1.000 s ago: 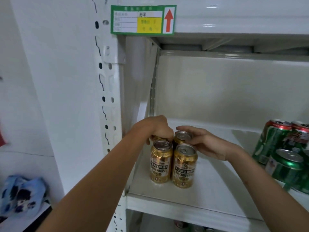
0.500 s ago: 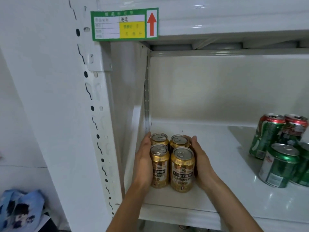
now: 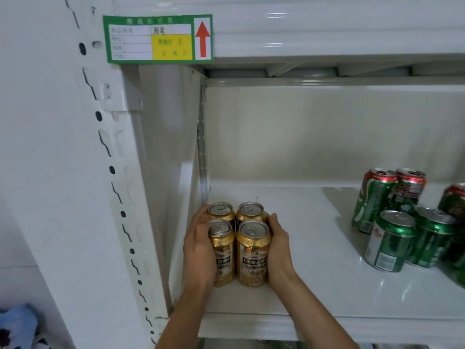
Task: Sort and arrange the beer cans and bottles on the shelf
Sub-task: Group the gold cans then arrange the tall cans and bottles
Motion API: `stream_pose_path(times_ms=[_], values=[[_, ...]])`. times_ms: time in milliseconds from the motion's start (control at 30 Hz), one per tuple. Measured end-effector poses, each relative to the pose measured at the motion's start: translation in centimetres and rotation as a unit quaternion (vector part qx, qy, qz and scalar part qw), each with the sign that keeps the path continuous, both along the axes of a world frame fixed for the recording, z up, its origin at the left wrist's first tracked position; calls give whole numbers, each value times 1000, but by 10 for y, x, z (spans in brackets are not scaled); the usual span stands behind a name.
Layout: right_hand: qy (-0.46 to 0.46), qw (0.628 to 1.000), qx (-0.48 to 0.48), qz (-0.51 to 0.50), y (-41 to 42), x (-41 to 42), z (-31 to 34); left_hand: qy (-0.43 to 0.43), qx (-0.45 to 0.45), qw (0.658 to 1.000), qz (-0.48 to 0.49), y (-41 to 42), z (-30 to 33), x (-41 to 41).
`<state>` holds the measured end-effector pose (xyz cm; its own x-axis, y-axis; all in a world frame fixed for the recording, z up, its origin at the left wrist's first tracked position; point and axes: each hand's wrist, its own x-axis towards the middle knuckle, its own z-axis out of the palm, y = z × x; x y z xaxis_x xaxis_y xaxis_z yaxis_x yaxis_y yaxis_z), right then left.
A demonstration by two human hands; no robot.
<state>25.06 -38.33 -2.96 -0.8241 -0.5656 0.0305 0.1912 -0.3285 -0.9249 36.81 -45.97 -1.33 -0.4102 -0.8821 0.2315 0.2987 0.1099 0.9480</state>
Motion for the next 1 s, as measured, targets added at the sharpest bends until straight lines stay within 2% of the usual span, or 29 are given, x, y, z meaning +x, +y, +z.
stream_pose_path(times_ms=[200,300,367,433,533,600,700,833,867,967,1000], values=[[-23,999,-26,20,1,4,3,4,-5,1000,-1,1,3,1],[-23,999,-37,22,9,10,11,14,-50,997,52,7,2,7],[-4,999,-31,-6,22,11,10,12,-115,989,93,17,5,14],[75,996,-2,-38,45,12,8,17,-214,967,137,26,10,22],[207,971,46,-109,90,6,12,29,-392,901,182,35,24,26],[282,945,71,-152,122,-7,19,57,-450,871,189,47,35,16],[394,884,131,-214,173,-35,38,81,-484,860,140,82,50,-15],[531,754,278,-268,232,-83,78,57,-496,866,-21,135,59,-68],[563,711,337,-254,243,-99,90,39,-488,870,-64,145,59,-82],[629,535,545,-145,269,-144,122,-42,-467,873,-135,170,51,-124],[633,497,585,-95,274,-157,132,-64,-460,874,-146,175,49,-137]])
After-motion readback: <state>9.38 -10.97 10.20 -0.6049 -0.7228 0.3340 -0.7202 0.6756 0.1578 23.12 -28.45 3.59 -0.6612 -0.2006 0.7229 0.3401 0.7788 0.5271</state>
